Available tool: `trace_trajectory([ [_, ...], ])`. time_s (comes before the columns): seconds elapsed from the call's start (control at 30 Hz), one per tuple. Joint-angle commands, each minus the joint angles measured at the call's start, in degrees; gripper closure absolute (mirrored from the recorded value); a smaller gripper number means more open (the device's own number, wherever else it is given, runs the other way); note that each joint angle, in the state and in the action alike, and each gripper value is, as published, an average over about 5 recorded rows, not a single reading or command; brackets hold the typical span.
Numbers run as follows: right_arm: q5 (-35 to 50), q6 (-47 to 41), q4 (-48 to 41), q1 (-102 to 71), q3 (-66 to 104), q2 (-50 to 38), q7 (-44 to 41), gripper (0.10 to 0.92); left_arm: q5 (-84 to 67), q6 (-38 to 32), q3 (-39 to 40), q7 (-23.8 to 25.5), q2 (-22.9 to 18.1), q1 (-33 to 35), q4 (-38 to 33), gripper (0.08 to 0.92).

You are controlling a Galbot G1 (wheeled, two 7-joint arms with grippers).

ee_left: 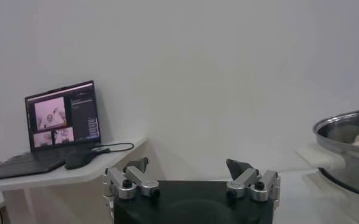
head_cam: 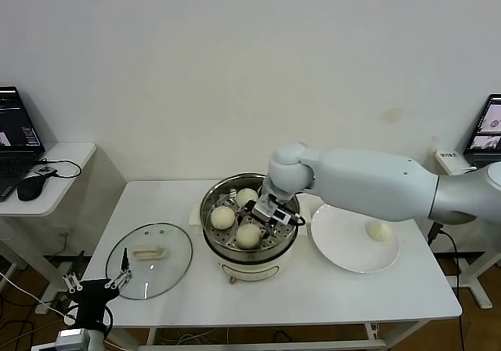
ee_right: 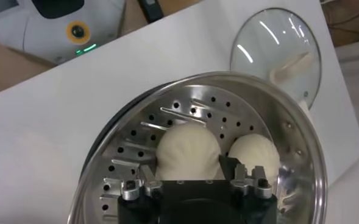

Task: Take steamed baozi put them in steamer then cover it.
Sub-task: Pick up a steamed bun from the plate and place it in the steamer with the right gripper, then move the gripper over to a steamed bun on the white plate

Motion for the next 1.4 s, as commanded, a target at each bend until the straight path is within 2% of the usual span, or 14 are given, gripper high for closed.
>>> trace_trajectory([
  [0.03,1.03,0.19,0.09,0.42,0.66,-0.71,-0.22,0.224,0.08,0.06,-0.04,0.1,0.13,-0.1,0.05,0.177],
  [0.33,4.11,-7.85,0.53,3.28,7.92,-9.46,-3.04,0.202,-0.13,0.1,-0.61,0.11,0.66,-0.29,0.03,0.177],
  [0.53,-0.75,-20.7,0.46,2.18,13.41,-17.92,-5.78,0.203,0.17,0.18,-0.03,0.23,0.96,-0.45,-0.24,0.177],
  [0.63,-0.86,-23.35,0.47,0.14,15.47,-22.32,-5.54,0.203,0.51,0.28,0.67,0.27,1.11,-0.52,-0.55,0.177],
  [0.8,-4.09,-21.9,-0.88,-4.95,17.6,-28.69,-5.57,0.203,0.87,0.32,1.44,0.31,1.63,-0.58,-0.37,0.177],
  [0.97,-8.76,-17.78,-4.4,-12.66,22.95,-31.42,-6.98,0.203,0.97,0.31,1.5,0.31,2.09,-0.41,-0.03,0.177],
  [1.23,-15.33,-15.24,-8.73,-26.41,33.19,-31.26,-7.28,0.203,1.48,0.39,1.64,0.26,2.1,0.07,-0.15,0.177],
  [1.4,-19.18,-14.3,-14.27,-32.6,39.38,-28.27,-6.43,0.202,1.84,0.44,2.03,0.22,2.02,0.14,0.19,0.177],
])
